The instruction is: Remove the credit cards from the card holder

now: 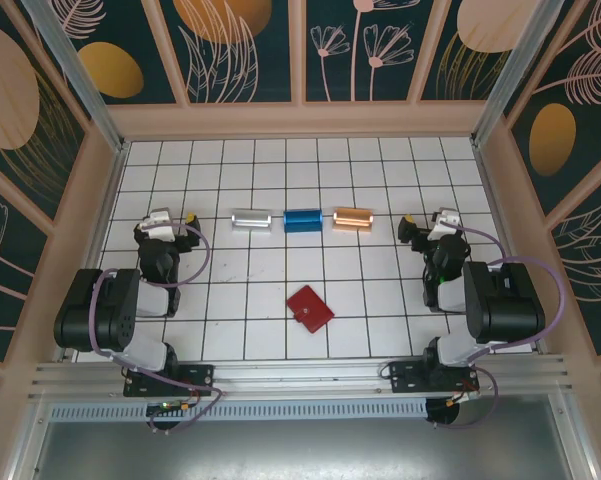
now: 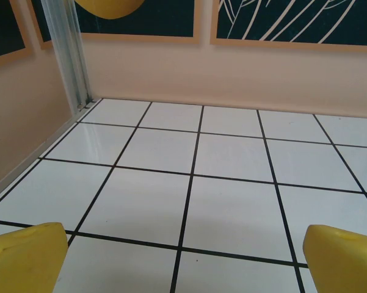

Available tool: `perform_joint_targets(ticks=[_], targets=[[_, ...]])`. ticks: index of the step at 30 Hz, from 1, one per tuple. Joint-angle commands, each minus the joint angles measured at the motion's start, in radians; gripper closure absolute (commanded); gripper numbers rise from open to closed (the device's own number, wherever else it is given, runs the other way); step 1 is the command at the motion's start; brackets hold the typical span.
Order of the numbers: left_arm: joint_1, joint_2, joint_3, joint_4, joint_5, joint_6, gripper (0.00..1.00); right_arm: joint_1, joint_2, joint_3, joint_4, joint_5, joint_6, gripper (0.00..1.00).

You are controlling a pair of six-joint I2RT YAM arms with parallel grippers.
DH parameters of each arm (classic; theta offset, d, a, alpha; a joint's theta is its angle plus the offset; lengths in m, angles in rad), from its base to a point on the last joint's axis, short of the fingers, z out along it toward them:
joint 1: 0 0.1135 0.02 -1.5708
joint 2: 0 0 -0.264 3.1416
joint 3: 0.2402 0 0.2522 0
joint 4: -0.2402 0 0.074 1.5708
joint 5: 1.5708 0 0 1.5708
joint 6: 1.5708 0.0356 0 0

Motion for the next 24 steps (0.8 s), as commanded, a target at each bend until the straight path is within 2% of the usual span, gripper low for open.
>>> perform_joint_targets(ticks=[1,24], targets=[[0.004,-0.014,0.014,0.009,0.014,-0.014,0.01,0.0,0.004,0.016,0.03,-0.01,-0.02,0.01],[0.004,-0.016,0.011,0.011,0.012,-0.015,0.01,-0.011,0.005,0.022,0.022,-0.026,-0.014,0.01]])
